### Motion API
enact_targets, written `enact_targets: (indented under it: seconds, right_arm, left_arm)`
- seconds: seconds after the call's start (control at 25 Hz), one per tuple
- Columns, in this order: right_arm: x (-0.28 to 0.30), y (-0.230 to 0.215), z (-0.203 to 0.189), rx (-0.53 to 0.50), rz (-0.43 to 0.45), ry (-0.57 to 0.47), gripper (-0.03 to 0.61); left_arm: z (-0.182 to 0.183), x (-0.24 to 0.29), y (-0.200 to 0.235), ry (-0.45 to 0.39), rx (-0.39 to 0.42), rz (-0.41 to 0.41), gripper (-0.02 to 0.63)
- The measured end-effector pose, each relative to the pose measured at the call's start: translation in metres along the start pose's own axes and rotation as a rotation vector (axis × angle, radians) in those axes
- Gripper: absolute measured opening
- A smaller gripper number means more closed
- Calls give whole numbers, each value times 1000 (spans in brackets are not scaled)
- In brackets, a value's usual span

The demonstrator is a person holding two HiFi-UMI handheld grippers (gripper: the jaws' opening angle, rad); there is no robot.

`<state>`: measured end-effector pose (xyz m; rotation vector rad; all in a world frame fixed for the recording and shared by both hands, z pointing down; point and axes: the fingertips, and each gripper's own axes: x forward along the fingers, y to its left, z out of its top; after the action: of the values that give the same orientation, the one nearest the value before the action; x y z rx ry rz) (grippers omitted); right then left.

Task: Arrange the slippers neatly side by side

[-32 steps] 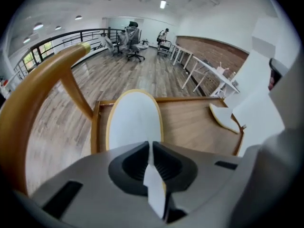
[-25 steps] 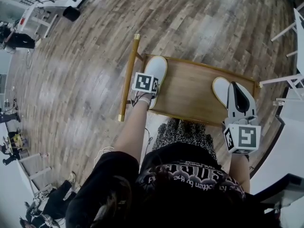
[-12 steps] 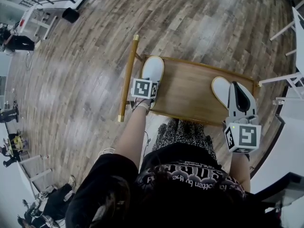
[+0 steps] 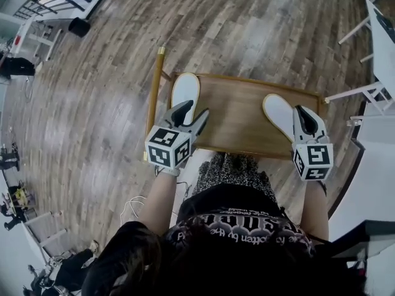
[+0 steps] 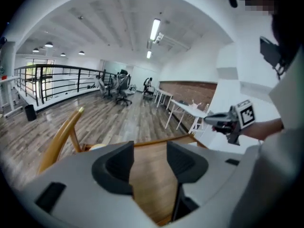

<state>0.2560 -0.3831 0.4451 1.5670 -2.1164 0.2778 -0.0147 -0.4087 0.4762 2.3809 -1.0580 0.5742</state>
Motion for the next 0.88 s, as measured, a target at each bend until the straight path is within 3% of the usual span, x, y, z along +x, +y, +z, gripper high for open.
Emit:
enact_targets:
  seconds: [0.16,0.32,0.4,0.64,0.88]
  right_arm:
    - [14,-7,-48,-24,77,157,3]
    - [25,-11,-74,-102,193,275,72]
    - [33,-14,-89,-162,234,342,84]
    - [55,-29,-137,-280,269,503,95]
    - [64,-20,-172,-265,434,648,114]
  left_arm:
    - [34,-27,-36,-161,63,-79,206]
    - [57,-57,-48,-265,105,-92,13]
    - [62,-67,-46,-299,103,-84,3]
    - [45,-81,-48,-272,70,-45,3]
    - [17,-86,-57,-226,18,0,3]
